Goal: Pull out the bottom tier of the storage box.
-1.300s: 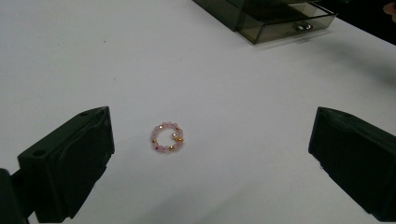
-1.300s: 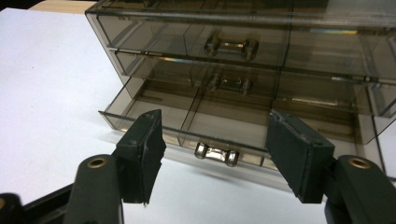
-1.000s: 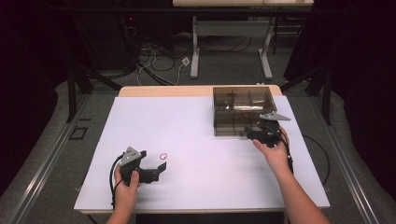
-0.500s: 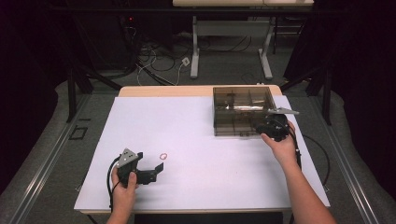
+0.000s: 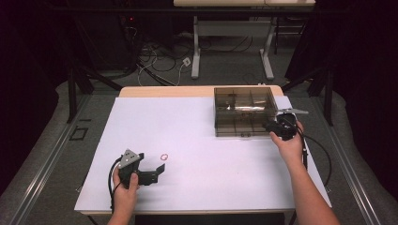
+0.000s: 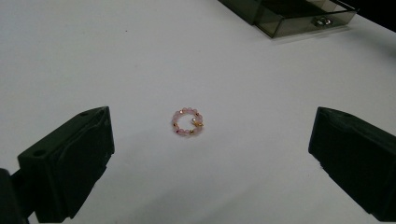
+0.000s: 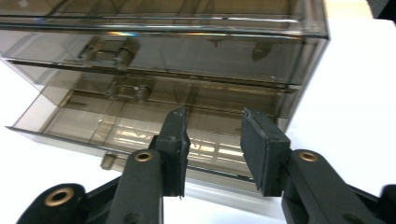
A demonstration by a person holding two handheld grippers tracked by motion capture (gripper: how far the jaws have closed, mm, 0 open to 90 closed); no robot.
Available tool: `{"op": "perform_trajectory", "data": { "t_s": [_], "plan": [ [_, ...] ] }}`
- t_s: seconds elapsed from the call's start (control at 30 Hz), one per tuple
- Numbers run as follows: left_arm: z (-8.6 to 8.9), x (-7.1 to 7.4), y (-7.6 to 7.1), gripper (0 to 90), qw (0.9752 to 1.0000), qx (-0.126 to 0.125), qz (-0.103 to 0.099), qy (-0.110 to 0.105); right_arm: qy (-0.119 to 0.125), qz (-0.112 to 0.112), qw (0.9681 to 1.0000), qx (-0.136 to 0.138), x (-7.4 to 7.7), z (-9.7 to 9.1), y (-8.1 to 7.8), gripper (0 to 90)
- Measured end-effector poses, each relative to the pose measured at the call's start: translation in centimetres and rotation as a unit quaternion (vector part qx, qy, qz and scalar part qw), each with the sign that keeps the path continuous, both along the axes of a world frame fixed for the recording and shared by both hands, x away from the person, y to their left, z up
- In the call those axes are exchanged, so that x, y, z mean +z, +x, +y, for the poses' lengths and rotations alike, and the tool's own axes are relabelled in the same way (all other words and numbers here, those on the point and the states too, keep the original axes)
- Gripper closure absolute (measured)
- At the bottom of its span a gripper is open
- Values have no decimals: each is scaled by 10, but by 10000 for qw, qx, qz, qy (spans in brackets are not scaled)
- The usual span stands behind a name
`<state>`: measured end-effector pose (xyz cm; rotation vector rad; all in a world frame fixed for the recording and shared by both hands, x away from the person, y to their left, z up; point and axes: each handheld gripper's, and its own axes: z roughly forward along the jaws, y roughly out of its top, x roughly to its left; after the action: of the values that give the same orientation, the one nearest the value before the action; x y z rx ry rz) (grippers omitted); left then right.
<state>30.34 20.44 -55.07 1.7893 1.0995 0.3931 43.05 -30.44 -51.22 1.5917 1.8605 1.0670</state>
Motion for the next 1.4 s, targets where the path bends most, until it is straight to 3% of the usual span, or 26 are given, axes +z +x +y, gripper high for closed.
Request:
{"op": "perform_trajectory", "data": {
  "t_s": [0.33, 0.8, 1.1, 1.4],
  "plan": [
    [1, 0, 1, 1, 10000, 20, 3, -8, -14, 98, 9996, -272, -8, -13, 7, 705],
    [1, 0, 0, 1, 10000, 25, -10, 8, -47, 243, 9987, -436, -18, -21, 12, 797],
    [1, 0, 0, 1, 10000, 22, -3, 8, 1, 336, 9984, -461, -23, -24, 15, 803],
    [1, 1, 0, 1, 10000, 23, -7, 3, -157, 375, 9980, -487, -30, -20, 18, 808]
  ]
}}
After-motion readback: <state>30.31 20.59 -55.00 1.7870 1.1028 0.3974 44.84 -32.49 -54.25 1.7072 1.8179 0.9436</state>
